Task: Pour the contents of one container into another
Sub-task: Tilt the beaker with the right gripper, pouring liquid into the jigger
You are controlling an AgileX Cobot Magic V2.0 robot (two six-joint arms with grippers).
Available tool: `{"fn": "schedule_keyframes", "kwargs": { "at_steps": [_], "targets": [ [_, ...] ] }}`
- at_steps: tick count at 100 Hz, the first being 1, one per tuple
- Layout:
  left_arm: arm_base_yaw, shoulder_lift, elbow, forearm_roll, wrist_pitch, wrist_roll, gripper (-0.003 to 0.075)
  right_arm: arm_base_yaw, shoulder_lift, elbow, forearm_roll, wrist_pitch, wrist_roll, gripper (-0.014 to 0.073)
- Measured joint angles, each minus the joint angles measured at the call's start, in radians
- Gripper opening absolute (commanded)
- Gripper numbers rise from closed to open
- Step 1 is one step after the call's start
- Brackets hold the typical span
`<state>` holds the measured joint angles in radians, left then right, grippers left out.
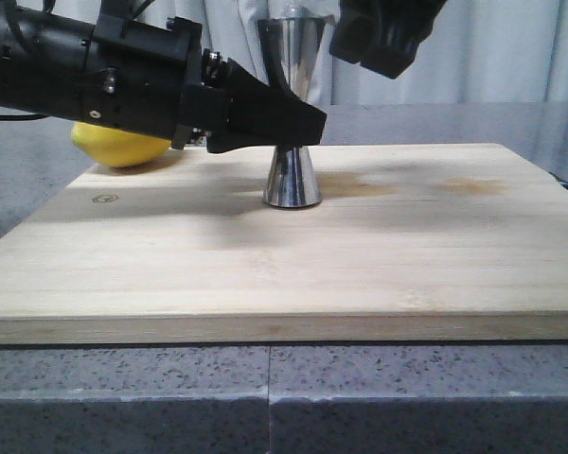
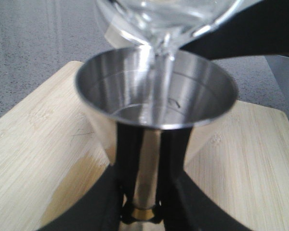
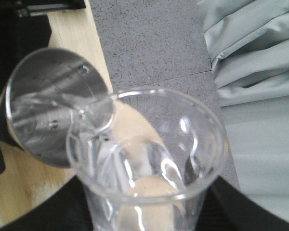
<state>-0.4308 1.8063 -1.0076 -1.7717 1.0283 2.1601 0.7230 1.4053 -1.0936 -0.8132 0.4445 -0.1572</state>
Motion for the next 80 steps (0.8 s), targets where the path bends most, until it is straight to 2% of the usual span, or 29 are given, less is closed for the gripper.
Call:
{"fn": "schedule_keyframes", "kwargs": {
  "at_steps": [80],
  "targets": [
    [0.000, 0.000, 0.000, 0.000, 0.000, 0.000, 0.0114, 0.000, 0.000, 0.000, -0.134, 0.004, -0.004, 0.0267]
  ]
}}
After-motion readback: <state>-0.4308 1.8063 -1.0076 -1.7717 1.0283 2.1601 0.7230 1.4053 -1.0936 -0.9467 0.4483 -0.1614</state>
